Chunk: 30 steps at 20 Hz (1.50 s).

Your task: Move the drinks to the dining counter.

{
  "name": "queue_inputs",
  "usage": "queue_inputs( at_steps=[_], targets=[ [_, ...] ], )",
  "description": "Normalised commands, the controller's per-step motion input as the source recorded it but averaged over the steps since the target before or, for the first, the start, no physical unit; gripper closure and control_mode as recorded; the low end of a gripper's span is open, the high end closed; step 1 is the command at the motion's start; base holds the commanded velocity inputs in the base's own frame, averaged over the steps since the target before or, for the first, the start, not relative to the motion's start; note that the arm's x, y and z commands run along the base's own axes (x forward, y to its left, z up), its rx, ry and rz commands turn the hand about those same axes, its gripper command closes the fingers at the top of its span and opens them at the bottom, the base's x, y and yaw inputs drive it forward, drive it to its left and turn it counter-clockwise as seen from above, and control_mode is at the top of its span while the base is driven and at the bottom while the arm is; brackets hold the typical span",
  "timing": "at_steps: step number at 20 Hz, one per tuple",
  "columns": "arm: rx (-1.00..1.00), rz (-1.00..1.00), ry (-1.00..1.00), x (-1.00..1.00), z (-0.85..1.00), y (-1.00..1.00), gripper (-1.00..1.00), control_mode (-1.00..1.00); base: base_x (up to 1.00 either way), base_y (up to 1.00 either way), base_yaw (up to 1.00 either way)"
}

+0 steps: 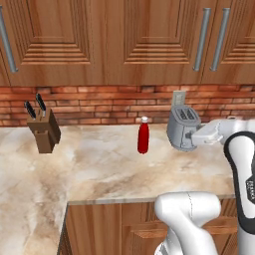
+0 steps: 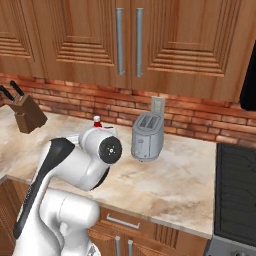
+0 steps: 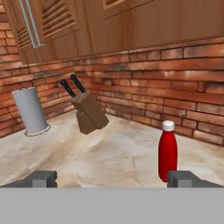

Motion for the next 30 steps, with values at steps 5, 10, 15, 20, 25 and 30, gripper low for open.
queue_inputs(
  at_steps=[5, 10, 15, 20, 25, 30],
  targets=[
    [0.00, 0.00, -0.13, 0.05, -0.26, 0.04, -1.00, -1.00, 0.00, 0.00, 0.00],
    [0.01, 0.00, -0.17, 0.00, -0.27, 0.28, -1.00, -1.00, 0.00, 0.00, 0.00],
    [0.03, 0.03, -0.05, 0.00, -0.31, 0.51, -1.00, -1.00, 0.00, 0.00, 0.00],
    [0.00, 0.02, 0.00, 0.00, -0.21, 0.44, -1.00, -1.00, 0.00, 0.00, 0.00],
    [0.00, 0.00, 0.00, 0.01, -0.08, 0.16, -1.00, -1.00, 0.00, 0.00, 0.00],
    [0.03, 0.00, 0.00, 0.07, -0.11, 0.01, -1.00, -1.00, 0.00, 0.00, 0.00]
  ],
)
